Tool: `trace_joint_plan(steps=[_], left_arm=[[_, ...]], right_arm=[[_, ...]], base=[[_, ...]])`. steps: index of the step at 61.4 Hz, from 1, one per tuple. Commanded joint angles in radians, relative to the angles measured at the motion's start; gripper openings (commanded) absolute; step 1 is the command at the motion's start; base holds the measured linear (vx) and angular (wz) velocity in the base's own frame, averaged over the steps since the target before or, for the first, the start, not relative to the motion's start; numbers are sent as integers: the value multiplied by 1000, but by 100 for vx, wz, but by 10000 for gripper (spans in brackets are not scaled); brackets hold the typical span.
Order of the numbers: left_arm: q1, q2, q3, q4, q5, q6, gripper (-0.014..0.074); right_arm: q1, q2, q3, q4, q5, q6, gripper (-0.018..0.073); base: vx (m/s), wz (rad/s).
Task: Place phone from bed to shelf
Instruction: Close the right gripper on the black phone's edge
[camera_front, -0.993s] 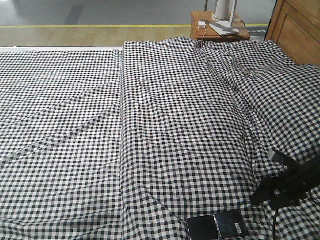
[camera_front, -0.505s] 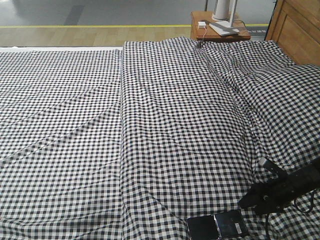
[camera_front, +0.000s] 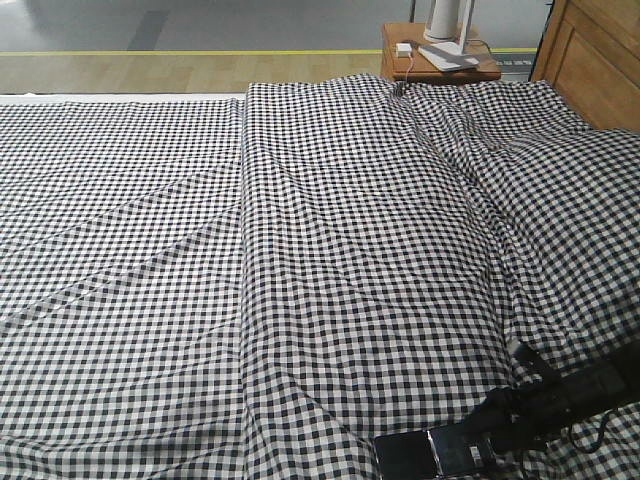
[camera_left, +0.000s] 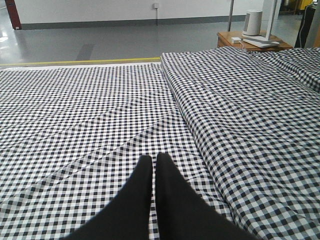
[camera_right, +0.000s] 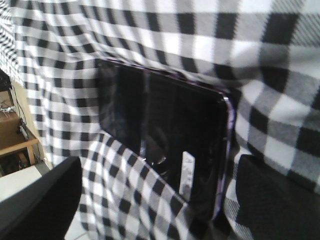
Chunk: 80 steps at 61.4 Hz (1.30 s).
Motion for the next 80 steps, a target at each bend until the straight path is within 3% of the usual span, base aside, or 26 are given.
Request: trace_joint_plan(steps=[1,20,51,63,80], left_arm=[[-3,-5,2,-7,-73,-4,1],[-3,-5,2,-7,-73,-4,1],[-3,-5,2,-7,-73,-4,1],[-3,-5,2,-7,-73,-4,1],[-3,-5,2,-7,-73,-4,1]], right_arm=[[-6,-36,-10,49,48,-36,589],[4,15,-10,151,97,-78,589],[36,25,-10,150,105,-75,551],[35,25,-10,149,105,-75,384],[33,25,-10,146,109,-83,4]], base=[[0,0],[0,0],[0,0],[0,0],[0,0]])
